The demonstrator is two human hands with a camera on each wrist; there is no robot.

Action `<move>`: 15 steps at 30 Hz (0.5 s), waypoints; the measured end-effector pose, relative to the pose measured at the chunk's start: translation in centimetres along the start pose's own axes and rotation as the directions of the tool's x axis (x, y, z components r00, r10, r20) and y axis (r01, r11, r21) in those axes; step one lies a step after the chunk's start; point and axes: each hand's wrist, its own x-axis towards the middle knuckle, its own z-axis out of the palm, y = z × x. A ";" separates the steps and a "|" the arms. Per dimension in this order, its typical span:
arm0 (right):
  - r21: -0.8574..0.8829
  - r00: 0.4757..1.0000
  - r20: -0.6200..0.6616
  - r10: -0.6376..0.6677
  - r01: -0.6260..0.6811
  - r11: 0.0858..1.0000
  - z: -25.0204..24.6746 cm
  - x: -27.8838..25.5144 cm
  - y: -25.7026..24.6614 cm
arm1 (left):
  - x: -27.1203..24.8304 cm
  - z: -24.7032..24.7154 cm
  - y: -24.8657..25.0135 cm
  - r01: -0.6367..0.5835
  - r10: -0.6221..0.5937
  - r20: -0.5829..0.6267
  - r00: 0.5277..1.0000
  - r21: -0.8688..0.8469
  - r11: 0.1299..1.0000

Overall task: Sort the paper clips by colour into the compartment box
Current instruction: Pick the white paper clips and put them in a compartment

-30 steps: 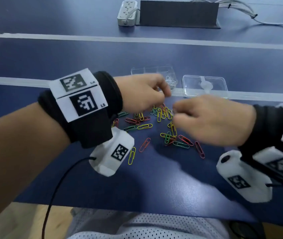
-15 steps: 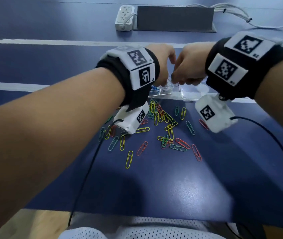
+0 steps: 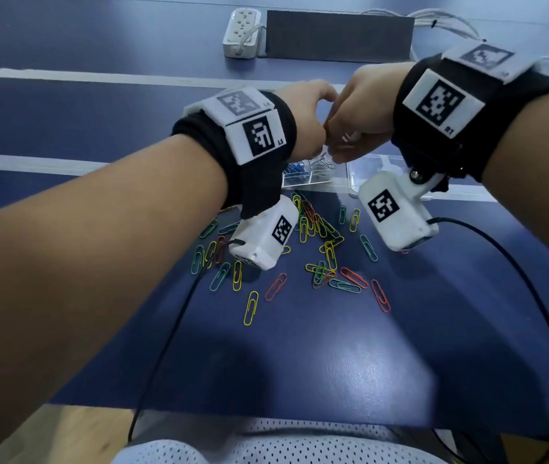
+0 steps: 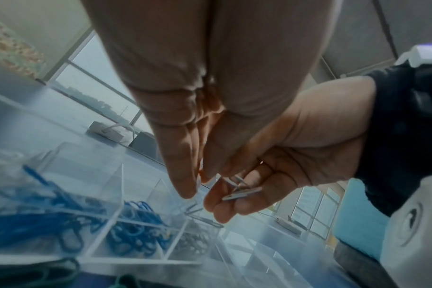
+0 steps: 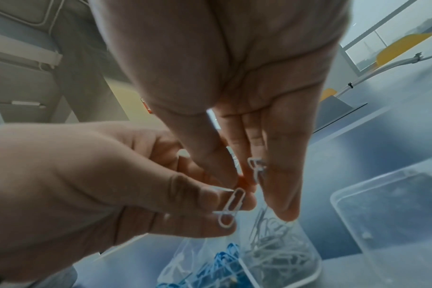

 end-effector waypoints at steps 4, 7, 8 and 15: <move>0.085 1.000 0.011 -0.005 0.004 0.996 0.2 0.4 0.1 | 0.1 0.2 -0.4 0.058 -0.049 0.044 0.998 -0.237 0.970; 0.124 1.000 0.009 -0.005 0.004 0.992 0.3 0.4 0.0 | -0.1 0.3 -0.5 0.090 -0.067 0.077 0.995 -0.366 0.926; 0.133 1.000 0.005 -0.007 0.006 0.991 0.3 0.4 0.0 | -0.2 0.4 -0.5 0.104 -0.073 0.090 0.993 -0.401 0.910; -0.144 0.996 -0.071 -0.061 0.051 0.988 0.4 -0.7 0.3 | -0.6 0.1 -1.5 0.038 -0.039 0.003 0.999 -0.312 0.949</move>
